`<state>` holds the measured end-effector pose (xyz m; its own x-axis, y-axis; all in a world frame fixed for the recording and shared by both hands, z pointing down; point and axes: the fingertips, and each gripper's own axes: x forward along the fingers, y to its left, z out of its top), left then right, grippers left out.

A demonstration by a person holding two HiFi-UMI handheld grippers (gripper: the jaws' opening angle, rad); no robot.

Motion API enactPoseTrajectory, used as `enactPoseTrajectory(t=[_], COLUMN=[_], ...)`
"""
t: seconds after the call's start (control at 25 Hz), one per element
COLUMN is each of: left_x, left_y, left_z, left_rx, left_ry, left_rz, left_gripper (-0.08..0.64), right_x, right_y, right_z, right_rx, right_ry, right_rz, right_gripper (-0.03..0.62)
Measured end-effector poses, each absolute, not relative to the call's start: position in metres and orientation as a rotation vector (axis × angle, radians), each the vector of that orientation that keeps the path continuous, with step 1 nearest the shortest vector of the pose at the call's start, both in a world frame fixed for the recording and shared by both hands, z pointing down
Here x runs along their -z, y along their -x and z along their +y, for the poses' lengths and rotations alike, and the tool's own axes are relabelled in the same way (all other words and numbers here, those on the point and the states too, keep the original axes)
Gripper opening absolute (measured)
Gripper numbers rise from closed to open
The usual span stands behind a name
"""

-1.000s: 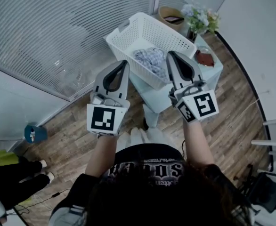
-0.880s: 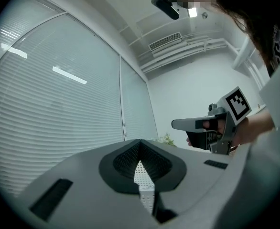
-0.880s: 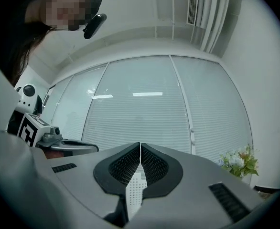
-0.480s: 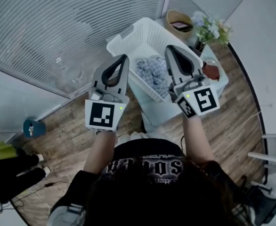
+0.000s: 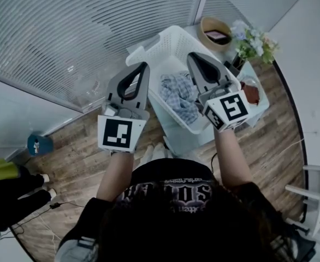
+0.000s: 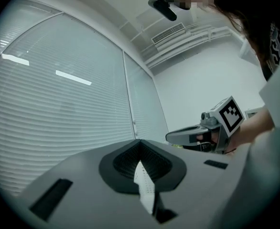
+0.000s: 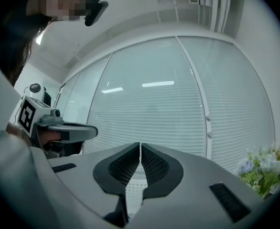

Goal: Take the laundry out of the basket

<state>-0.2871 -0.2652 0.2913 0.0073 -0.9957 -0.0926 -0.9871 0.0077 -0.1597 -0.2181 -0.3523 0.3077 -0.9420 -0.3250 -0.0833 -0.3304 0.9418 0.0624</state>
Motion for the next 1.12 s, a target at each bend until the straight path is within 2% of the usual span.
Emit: enactPoseTrajectory(t=[0.6,0.64,0.76,0.88,1.0,1.12], left_x=[-0.29,-0.291,-0.292,-0.291,-0.29,-0.293], left_y=[0.297,0.297,0.297,0.297,0.298,0.3], left_z=[-0.279,-0.28,-0.281,-0.281,-0.28,-0.279], left_rx=[0.069,0.072,0.074,0.067,0.069,0.072], left_ry=[2.087,2.088,2.088,2.077,2.067,2.064], left_rz=[2.103,2.102,2.103,2.107,2.107,2.12], left_gripper=[-0.002,-0.002,-0.002,-0.002,-0.002,-0.002], right_x=[-0.388,-0.396,-0.423,-0.452,-0.481,-0.509], right_y=[0.259,0.261,0.268,0.272,0.27,0.268], right_z=[-0.379,-0.379,-0.377,-0.376,-0.382,-0.376], right_rx=[-0.019,0.003,0.082,0.15,0.237,0.296], right_ry=[0.183,0.157,0.092,0.085,0.196,0.142], right_rz=[3.369,3.393,3.467,3.548,3.624,3.7], right_gripper=[0.039,0.054,0.163,0.225,0.337,0.368])
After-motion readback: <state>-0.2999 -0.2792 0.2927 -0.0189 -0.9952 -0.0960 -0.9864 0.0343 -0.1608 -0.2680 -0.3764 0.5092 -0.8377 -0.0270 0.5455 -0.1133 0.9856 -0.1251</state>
